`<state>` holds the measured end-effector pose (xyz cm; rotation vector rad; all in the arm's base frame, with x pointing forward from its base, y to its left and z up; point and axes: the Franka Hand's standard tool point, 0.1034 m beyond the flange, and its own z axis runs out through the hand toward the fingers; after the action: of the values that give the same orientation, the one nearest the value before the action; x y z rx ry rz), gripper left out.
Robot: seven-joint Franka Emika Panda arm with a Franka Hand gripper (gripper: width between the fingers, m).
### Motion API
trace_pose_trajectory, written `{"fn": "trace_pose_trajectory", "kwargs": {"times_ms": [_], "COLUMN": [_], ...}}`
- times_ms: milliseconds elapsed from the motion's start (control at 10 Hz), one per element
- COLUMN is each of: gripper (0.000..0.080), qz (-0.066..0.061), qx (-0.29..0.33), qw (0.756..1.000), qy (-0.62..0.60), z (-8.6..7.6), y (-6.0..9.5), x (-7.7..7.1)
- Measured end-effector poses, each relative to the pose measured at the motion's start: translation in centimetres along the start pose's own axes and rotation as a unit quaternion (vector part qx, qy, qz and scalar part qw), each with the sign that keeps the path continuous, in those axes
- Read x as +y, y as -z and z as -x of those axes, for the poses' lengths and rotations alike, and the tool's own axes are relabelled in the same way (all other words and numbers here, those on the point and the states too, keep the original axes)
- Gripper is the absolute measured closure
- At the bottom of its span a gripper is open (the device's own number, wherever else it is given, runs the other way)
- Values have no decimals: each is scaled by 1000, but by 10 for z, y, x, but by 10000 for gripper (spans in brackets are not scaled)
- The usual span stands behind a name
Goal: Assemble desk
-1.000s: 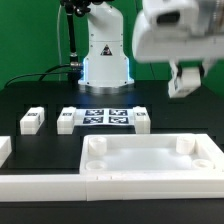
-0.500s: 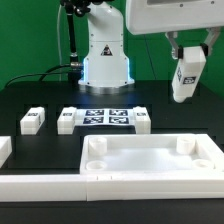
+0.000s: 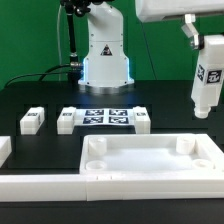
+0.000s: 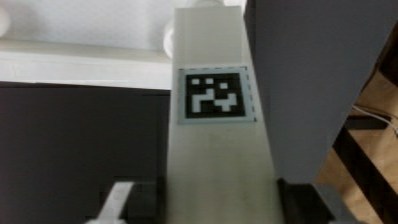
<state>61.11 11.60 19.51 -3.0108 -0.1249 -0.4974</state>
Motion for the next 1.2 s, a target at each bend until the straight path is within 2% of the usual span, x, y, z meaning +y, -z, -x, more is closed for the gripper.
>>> {"fn": "trace_pose_trajectory", "kwargs": {"times_ms": [300,400,600,800,1200], "gripper": [509,509,509,509,509], "qz": [-6,-6,3,6,3], "qx": [113,126,121,115,104], "qw": [994,992,992,993,994], "qy": [2,3,23,28,26], "z": [-3,-1,-5,-3,6], "y": [-1,-3,-17,-31,-50], "x": [-1,0,13,18,13]}}
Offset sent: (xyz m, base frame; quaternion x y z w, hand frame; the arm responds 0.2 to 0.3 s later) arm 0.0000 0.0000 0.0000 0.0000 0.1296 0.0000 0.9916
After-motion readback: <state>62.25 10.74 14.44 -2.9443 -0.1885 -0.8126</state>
